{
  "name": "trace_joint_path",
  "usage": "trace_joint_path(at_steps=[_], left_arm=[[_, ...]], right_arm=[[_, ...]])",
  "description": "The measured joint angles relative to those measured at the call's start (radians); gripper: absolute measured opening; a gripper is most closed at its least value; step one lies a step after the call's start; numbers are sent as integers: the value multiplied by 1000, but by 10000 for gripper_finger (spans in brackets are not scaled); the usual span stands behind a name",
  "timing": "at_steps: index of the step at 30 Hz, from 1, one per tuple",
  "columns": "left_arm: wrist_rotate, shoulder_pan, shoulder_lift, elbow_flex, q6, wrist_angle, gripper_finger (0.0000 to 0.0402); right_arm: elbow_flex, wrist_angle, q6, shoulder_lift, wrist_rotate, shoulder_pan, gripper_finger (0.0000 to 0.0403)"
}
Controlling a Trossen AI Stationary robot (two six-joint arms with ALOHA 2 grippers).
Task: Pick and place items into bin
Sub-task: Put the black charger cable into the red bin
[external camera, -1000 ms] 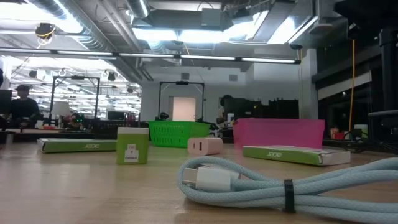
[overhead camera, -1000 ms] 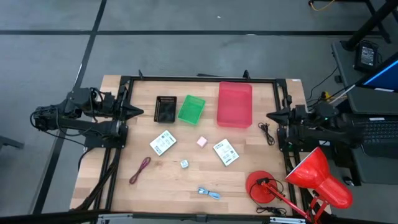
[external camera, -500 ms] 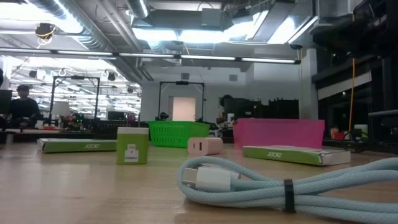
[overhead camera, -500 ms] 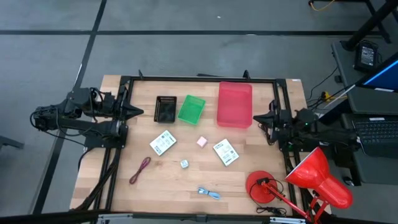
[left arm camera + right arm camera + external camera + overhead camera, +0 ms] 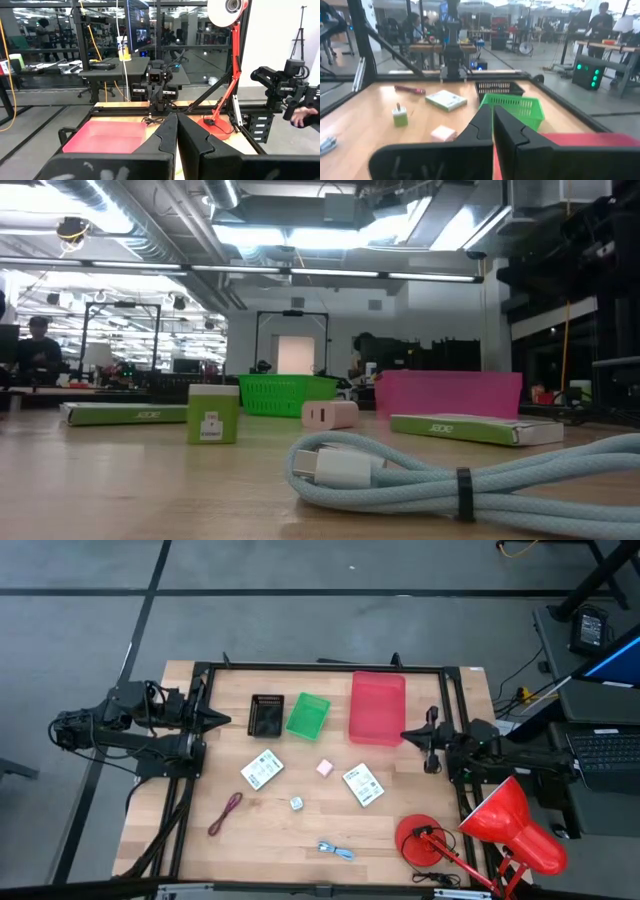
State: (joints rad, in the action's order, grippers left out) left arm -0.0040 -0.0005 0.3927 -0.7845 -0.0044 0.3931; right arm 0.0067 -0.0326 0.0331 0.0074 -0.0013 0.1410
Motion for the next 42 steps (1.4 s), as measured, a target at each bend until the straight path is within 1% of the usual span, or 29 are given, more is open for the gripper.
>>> trace_joint_path(at_steps=[3,5,16,18,21,25,31,34,37,40,42], left_arm=[[0,0,0,0,0,0,6],[0,0,0,0,0,0,6],[0,0,0,0,0,0,6],[0,0,0,0,-2,0,6],[-4,0,-1,7,46,2,6],[-7,1,-2,81,45,-30,6],[-3,1,-2,284,44,-259,6],[-3,1,-6,357,30,-341,6],[6,1,-22,406,4,-376,6],[33,1,-63,443,-1,-378,6],[32,1,-94,465,-1,-397,6]], right_arm=[[0,-1,132,0,6,0,0],[0,-1,183,0,7,0,0],[0,0,171,0,7,0,0],[0,1,111,0,7,0,0],[0,0,26,0,8,0,0],[0,-50,70,0,8,0,0],[0,-177,77,0,8,0,0],[0,-210,77,0,8,0,0],[0,-219,75,0,8,0,0],[0,-218,75,0,8,0,0],[0,-219,80,0,8,0,0]])
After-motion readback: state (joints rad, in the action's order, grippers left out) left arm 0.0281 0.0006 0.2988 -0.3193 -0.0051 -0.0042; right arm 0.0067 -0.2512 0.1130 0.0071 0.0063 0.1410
